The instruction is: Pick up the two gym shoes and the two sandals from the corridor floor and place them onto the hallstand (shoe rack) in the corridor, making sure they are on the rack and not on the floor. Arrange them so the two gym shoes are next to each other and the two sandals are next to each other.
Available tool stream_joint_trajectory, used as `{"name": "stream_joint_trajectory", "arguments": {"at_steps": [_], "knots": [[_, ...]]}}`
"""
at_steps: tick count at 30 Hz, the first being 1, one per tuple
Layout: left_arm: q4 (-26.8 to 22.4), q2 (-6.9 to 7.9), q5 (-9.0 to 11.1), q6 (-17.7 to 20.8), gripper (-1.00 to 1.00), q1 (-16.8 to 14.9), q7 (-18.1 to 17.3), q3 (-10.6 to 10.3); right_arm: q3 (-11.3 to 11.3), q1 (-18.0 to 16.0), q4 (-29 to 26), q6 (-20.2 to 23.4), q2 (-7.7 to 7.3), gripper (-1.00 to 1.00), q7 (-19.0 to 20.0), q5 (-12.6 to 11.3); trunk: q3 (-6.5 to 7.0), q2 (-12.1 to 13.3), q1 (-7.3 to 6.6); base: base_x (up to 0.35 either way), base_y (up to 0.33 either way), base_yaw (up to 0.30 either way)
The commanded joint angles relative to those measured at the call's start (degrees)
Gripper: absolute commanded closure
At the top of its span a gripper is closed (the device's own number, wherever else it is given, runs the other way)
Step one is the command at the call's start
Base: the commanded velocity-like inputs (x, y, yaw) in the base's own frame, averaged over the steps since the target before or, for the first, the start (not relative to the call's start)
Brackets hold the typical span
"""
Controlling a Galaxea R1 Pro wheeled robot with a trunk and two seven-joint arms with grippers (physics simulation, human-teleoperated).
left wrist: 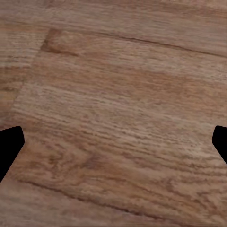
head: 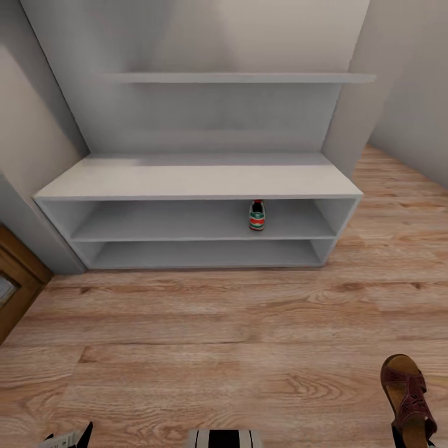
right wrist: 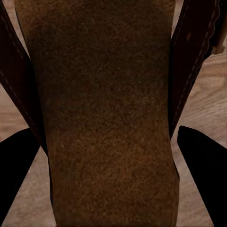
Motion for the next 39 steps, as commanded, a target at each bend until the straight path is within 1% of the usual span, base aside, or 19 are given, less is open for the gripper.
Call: {"name": "stream_joint_trajectory", "arguments": {"at_steps": [1, 39], "knots": [[0.1, -0.03, 0.0, -0.1, -1.00, -0.1, -0.5, 0.4, -0.3, 0.0, 0.0, -0.1, 0.01, 1.00, 0.7, -0.5, -0.04, 0.0, -0.01, 0.000, 0.307, 0.010], [0.1, -0.03, 0.1, -0.2, -1.00, -0.1, -0.5, 0.4, -0.3, 0.0, 0.0, -0.1, 0.01, 1.00, 0.7, -0.5, -0.04, 0.0, -0.01, 0.000, 0.307, 0.001]]}}
